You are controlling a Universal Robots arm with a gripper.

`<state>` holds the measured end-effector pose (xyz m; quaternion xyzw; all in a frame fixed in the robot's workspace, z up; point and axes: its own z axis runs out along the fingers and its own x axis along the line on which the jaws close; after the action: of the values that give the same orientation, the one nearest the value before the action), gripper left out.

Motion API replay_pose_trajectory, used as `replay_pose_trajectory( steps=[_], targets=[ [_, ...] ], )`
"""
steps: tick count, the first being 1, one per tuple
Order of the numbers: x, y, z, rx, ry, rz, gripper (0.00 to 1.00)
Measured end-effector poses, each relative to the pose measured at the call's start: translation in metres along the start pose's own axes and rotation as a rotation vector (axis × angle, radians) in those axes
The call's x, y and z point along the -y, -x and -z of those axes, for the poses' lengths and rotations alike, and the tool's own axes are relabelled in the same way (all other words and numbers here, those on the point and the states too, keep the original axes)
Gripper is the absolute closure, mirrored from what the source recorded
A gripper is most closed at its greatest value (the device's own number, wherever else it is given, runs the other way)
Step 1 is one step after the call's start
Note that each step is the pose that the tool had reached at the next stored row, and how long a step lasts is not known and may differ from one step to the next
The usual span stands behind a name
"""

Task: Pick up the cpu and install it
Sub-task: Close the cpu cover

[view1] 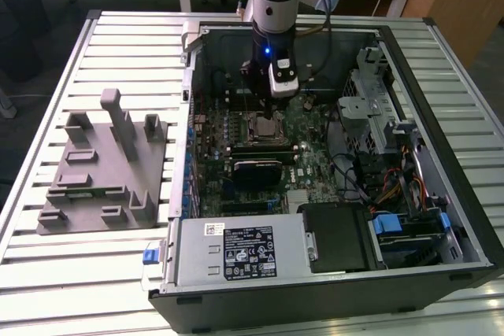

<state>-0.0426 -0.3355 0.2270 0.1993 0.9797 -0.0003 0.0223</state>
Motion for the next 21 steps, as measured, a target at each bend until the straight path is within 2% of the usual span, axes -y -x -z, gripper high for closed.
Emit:
replay_pose_trajectory(
  steps=[13, 15, 18, 21],
  targets=[
    [0.0, -0.0001, -0.0013, -0.002, 0.0103, 0.237, 0.89],
    [0.0001, -0.0002, -0.0013, -0.0028, 0.0124, 0.247, 0.89],
    [0.0002, -0.0001, -0.0013, -0.0107, 0.0411, 0.246, 0.89],
    [0.0001, -0.0002, -0.0014, -0.0116, 0.0443, 0.246, 0.89]
  ],
)
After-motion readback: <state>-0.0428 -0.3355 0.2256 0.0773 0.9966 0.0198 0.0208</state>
